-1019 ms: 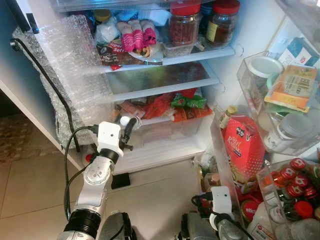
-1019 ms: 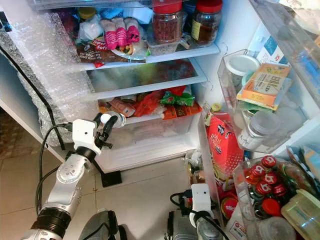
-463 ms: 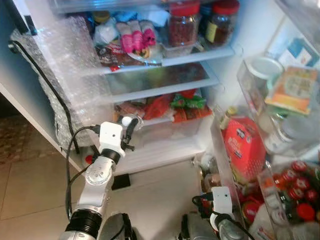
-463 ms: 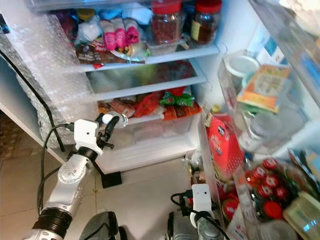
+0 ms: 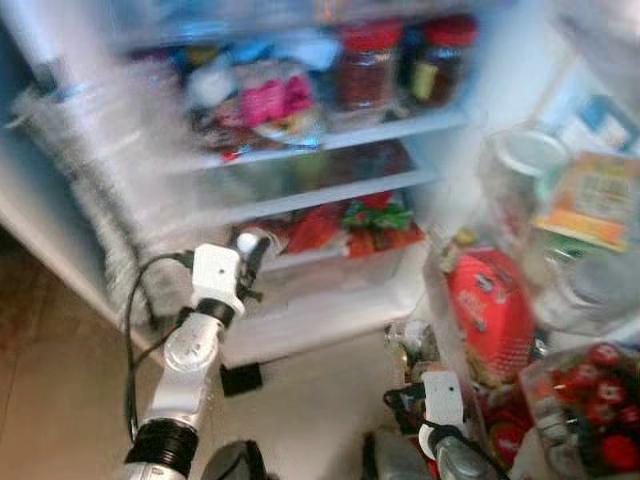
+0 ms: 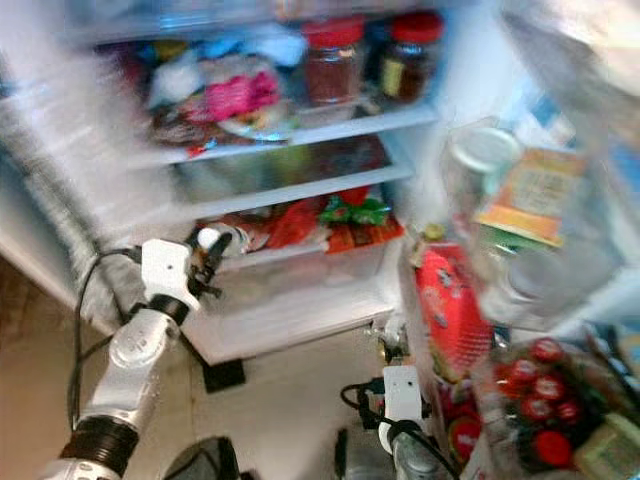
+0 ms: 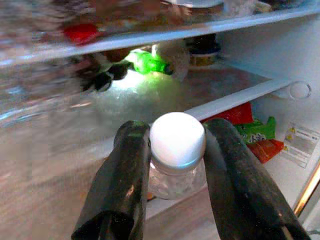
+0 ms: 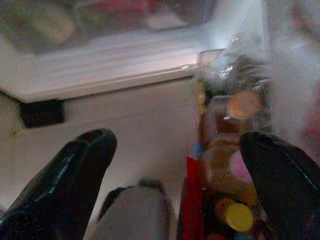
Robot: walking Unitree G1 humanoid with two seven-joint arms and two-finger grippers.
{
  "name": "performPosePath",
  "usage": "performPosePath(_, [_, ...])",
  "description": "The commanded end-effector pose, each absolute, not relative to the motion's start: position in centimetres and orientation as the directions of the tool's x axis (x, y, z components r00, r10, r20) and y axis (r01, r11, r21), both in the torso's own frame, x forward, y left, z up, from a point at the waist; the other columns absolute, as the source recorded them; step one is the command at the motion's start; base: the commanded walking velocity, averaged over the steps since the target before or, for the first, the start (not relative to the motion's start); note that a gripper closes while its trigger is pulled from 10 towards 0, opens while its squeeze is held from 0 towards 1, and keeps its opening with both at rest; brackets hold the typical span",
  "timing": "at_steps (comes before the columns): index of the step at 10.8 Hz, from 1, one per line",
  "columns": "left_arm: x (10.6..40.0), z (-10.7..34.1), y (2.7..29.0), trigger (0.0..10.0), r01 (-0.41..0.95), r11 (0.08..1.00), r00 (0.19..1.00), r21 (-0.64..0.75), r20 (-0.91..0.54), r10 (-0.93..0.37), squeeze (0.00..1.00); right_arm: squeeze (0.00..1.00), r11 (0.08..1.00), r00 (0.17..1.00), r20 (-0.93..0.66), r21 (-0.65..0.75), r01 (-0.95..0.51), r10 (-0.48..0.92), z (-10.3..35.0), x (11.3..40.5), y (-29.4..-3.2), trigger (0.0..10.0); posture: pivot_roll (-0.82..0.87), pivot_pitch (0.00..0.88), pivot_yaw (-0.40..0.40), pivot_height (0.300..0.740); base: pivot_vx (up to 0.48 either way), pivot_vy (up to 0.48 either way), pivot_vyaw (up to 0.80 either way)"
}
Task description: Restocking fridge
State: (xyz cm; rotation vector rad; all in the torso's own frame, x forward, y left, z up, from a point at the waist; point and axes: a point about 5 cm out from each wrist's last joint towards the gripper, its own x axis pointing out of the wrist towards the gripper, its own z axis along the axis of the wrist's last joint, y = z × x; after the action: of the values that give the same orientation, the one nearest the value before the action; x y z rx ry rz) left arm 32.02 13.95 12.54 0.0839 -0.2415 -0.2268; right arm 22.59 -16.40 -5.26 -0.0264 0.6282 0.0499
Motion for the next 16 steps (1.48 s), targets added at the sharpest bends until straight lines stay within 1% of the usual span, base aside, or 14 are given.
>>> performPosePath(1, [32.0, 12.6, 13.7, 10.0, 0.225, 0.968, 0.941, 0.114, 0.231, -0.246, 0.0, 0.0, 0.999, 0.795, -0.606, -0.014, -0.031, 0.016, -5.6, 22.1, -17.0, 10.0, -0.18, 0.163, -0.005, 0.647, 0.292, 0.0, 0.0])
performPosePath(11, [31.9, 12.8, 13.1, 10.0, 0.252, 0.958, 0.93, 0.138, 0.241, -0.279, 0.0, 0.0, 0.999, 0.789, -0.614, -0.005, -0.039, 0.028, -5.7, 22.0, -16.8, 10.0, -0.18, 0.166, -0.003, 0.647, 0.296, 0.0, 0.0])
performPosePath(14, [32.0, 13.6, 12.8, 10.0, 0.26, 0.951, 0.914, 0.165, 0.275, -0.297, 0.0, 0.0, 0.999, 0.787, -0.617, -0.004, -0.04, 0.029, -5.7, 22.0, -16.9, 10.0, -0.18, 0.169, -0.005, 0.647, 0.281, 0.0, 0.0])
performPosePath(16, [32.1, 14.8, 12.5, 10.0, 0.269, 0.945, 0.892, 0.183, 0.322, -0.317, 0.0, 0.0, 0.999, 0.785, -0.619, -0.005, -0.042, 0.03, -5.7, 22.0, -16.9, 10.0, -0.18, 0.171, -0.007, 0.647, 0.0, 0.0, 0.0])
